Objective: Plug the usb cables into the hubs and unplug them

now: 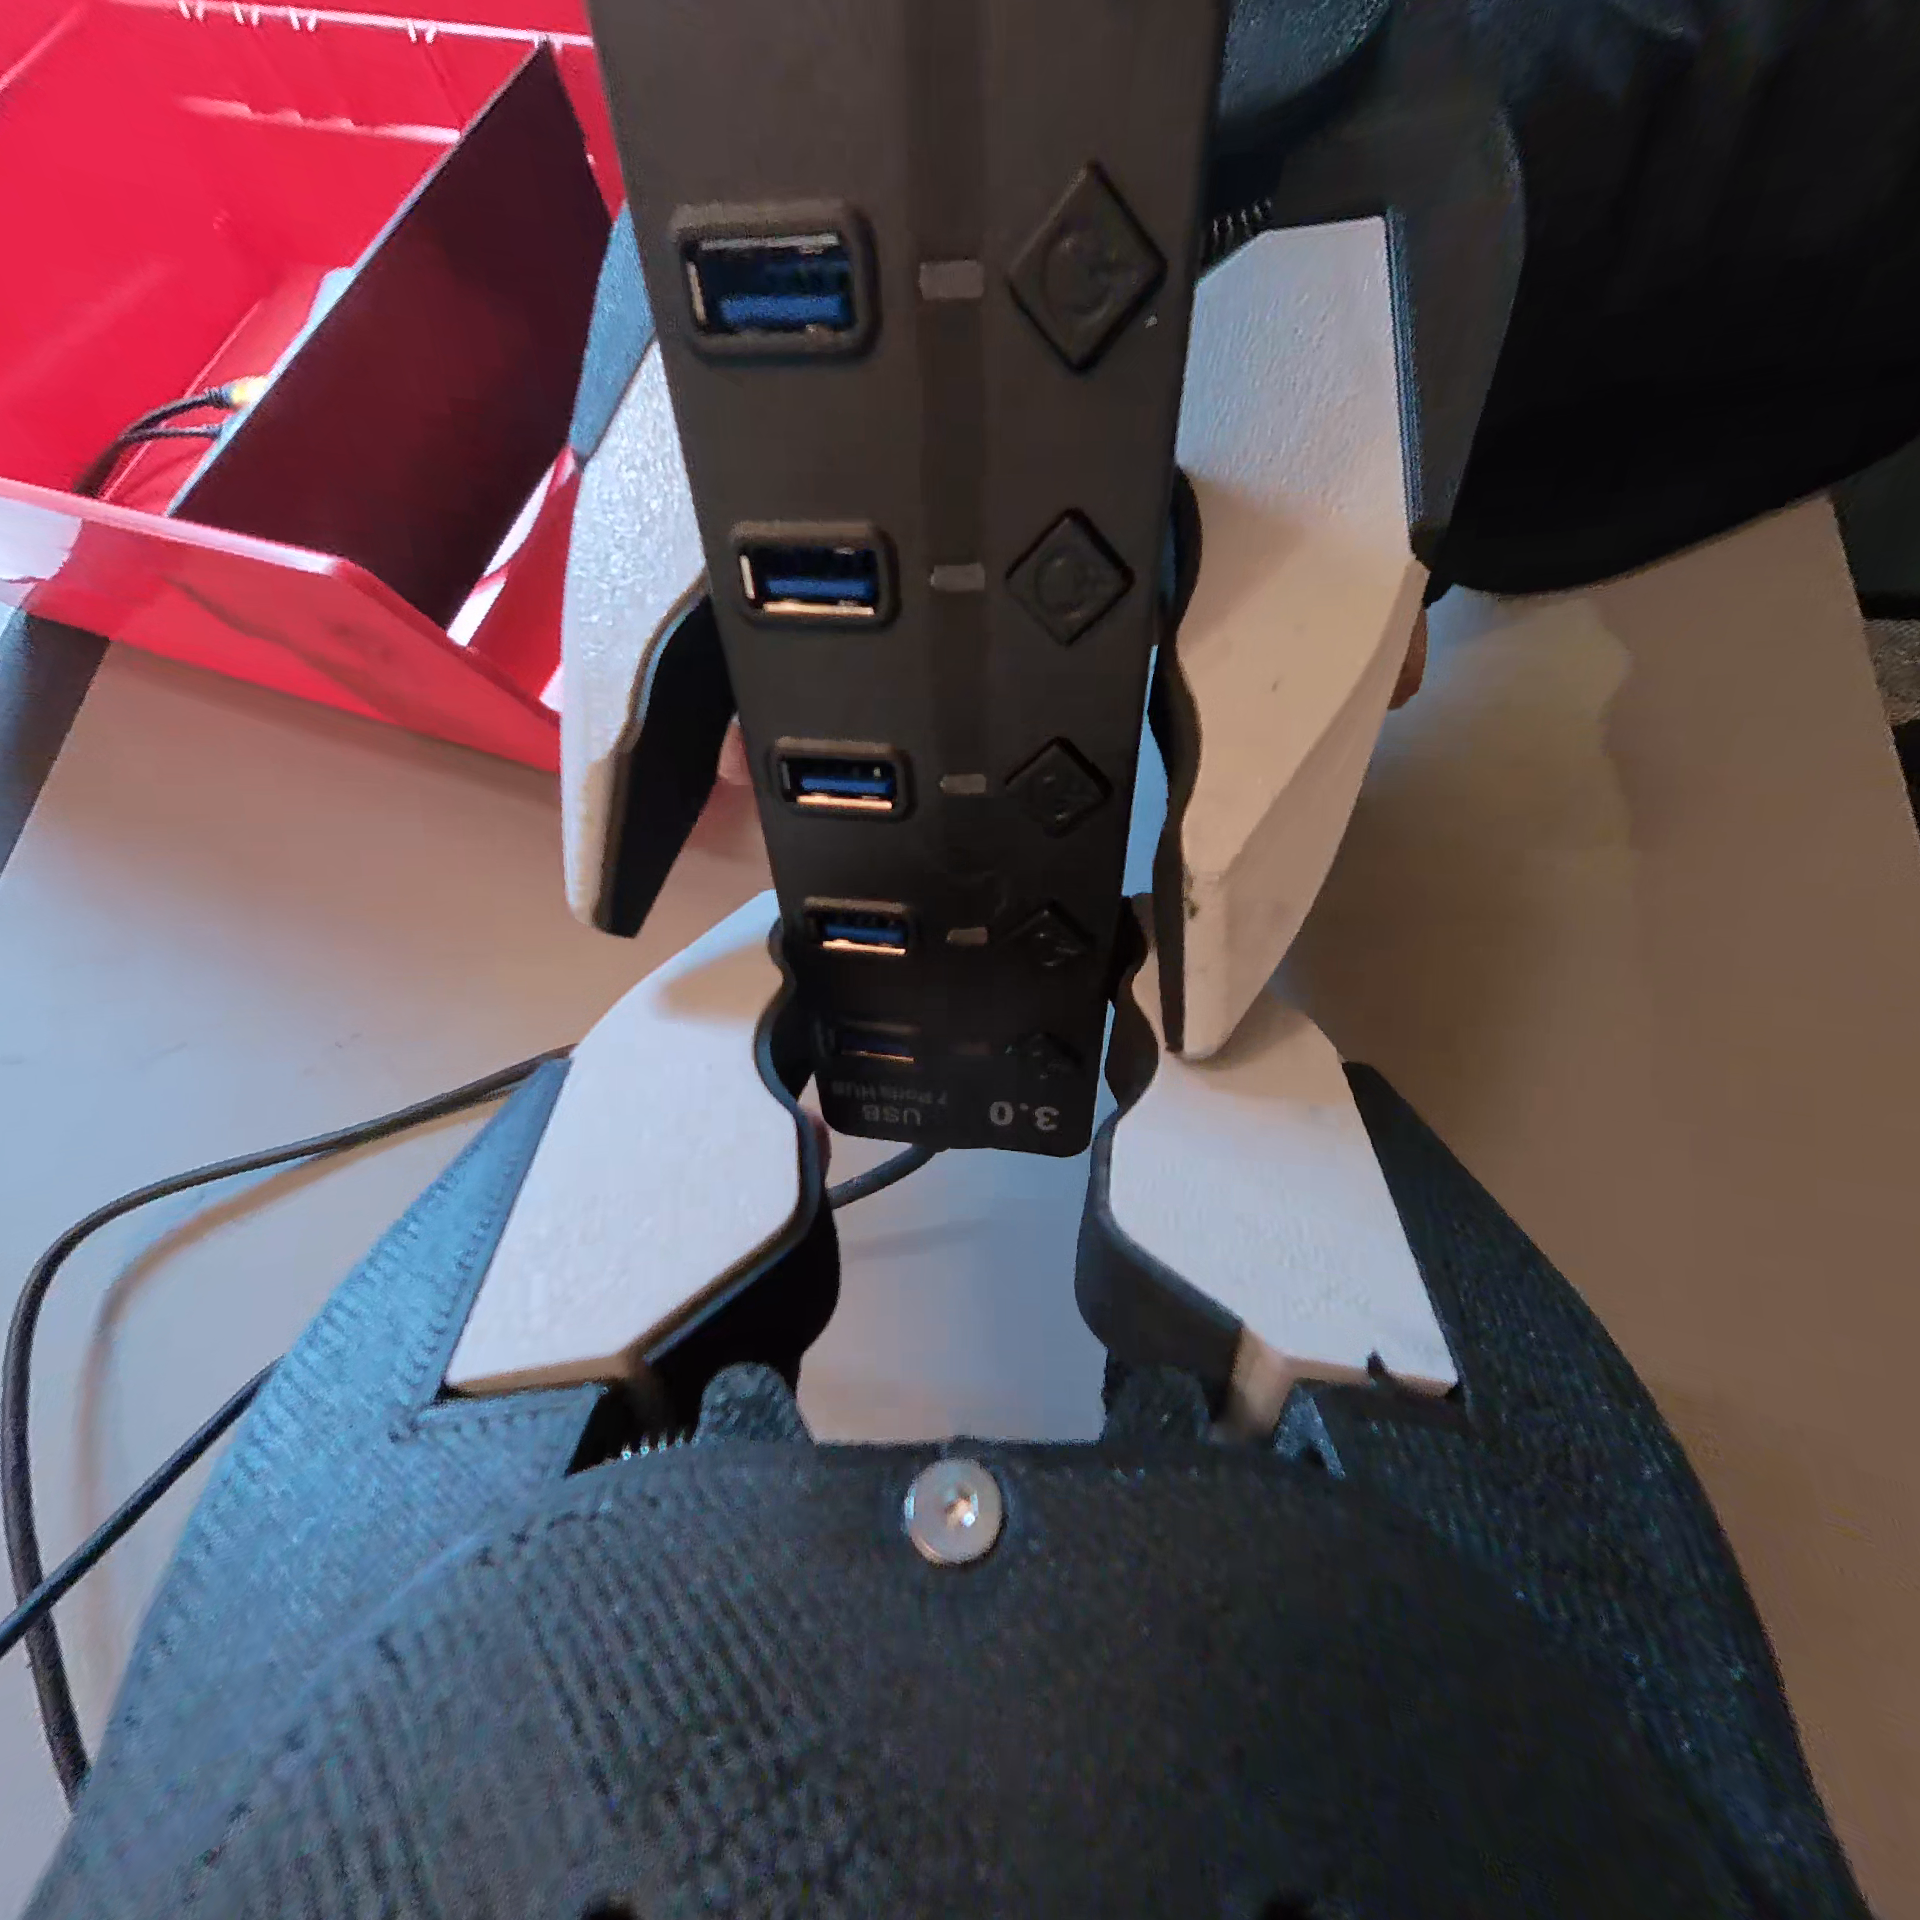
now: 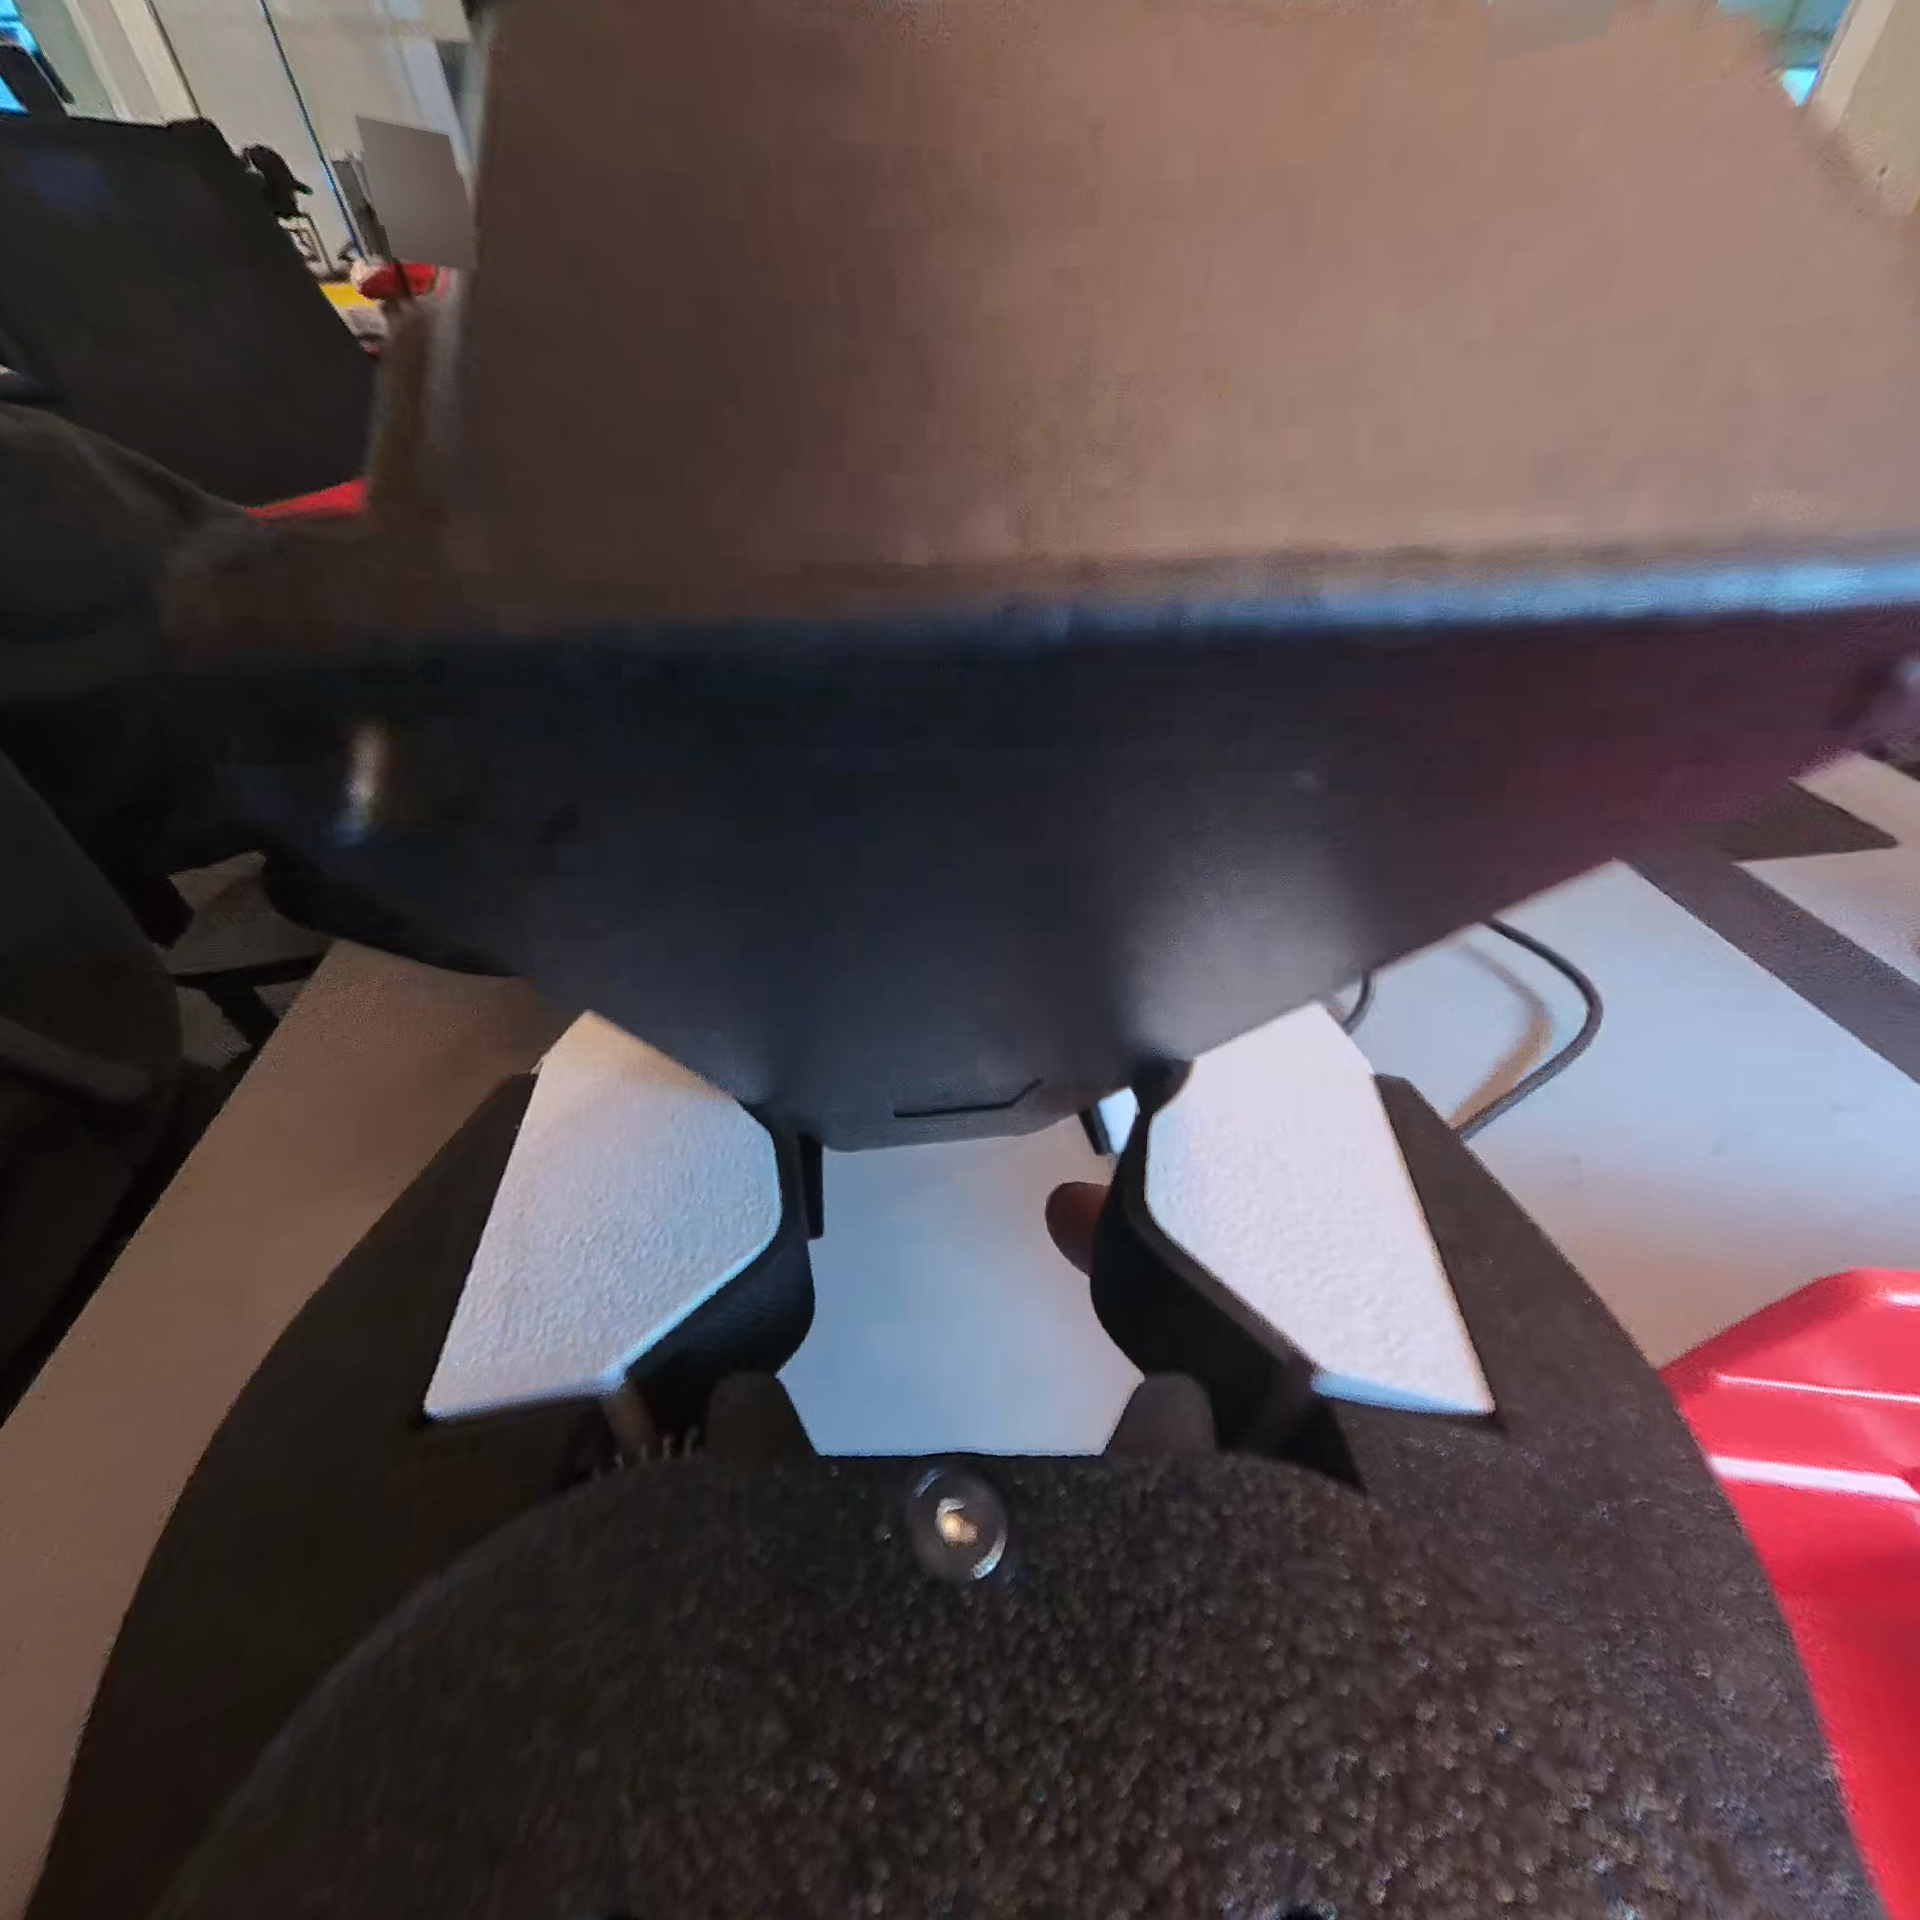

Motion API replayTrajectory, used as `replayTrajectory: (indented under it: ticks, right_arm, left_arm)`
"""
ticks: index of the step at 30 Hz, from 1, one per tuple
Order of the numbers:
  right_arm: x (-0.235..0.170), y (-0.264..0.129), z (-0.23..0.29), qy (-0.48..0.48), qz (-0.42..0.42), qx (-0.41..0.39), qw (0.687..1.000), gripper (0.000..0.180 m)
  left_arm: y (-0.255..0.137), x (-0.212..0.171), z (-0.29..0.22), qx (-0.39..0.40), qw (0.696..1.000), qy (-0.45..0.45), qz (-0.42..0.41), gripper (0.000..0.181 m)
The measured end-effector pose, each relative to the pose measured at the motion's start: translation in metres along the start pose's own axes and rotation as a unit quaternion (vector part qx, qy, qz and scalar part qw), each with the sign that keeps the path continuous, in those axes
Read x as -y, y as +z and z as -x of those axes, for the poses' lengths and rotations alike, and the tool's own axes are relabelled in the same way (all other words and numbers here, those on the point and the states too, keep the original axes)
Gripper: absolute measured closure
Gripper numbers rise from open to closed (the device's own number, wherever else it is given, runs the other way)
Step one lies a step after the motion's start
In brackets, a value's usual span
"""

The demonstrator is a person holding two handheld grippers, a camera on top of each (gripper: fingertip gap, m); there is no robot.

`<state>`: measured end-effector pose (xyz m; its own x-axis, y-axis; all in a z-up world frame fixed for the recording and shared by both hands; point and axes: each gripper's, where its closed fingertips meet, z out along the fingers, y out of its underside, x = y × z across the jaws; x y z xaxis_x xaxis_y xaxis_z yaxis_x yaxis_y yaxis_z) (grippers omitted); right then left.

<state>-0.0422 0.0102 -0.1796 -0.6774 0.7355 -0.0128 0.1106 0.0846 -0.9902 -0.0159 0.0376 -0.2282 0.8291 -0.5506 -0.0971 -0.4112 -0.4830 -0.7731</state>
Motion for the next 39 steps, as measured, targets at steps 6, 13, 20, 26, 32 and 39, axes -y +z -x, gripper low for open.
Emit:
replayTrajectory:
  ticks: [6, 13, 20, 26, 32, 39]
  right_arm:
    - [-0.002, 0.001, 0.001, -0.001, -0.007, 0.003, 1.0, 0.115]
    - [0.023, -0.012, -0.006, 0.018, -0.085, -0.01, 0.996, 0.115]
    - [0.022, -0.014, -0.008, 0.037, -0.087, -0.002, 0.996, 0.115]
    - [0.016, -0.004, -0.002, 0.047, -0.071, 0.006, 0.996, 0.106]
    - [0.004, 0.0, -0.003, 0.042, -0.041, 0.003, 0.998, 0.113]
    - [0.016, -0.009, -0.005, 0.043, -0.076, 0.009, 0.996, 0.115]
  left_arm:
    - [-0.001, -0.002, -0.002, -0.017, 1.0, -0.001, -0.006, 0.125]
    - [-0.009, 0.016, 0.004, -0.014, 0.995, -0.006, -0.096, 0.122]
    - [-0.012, 0.014, 0.004, -0.011, 0.997, -0.008, -0.074, 0.125]
    - [-0.01, -0.001, -0.001, -0.026, 0.999, -0.027, -0.002, 0.125]
    - [-0.01, -0.008, 0.001, -0.027, 0.999, -0.023, 0.013, 0.125]
    - [-0.02, 0.008, 0.002, -0.049, 0.996, -0.04, -0.063, 0.127]
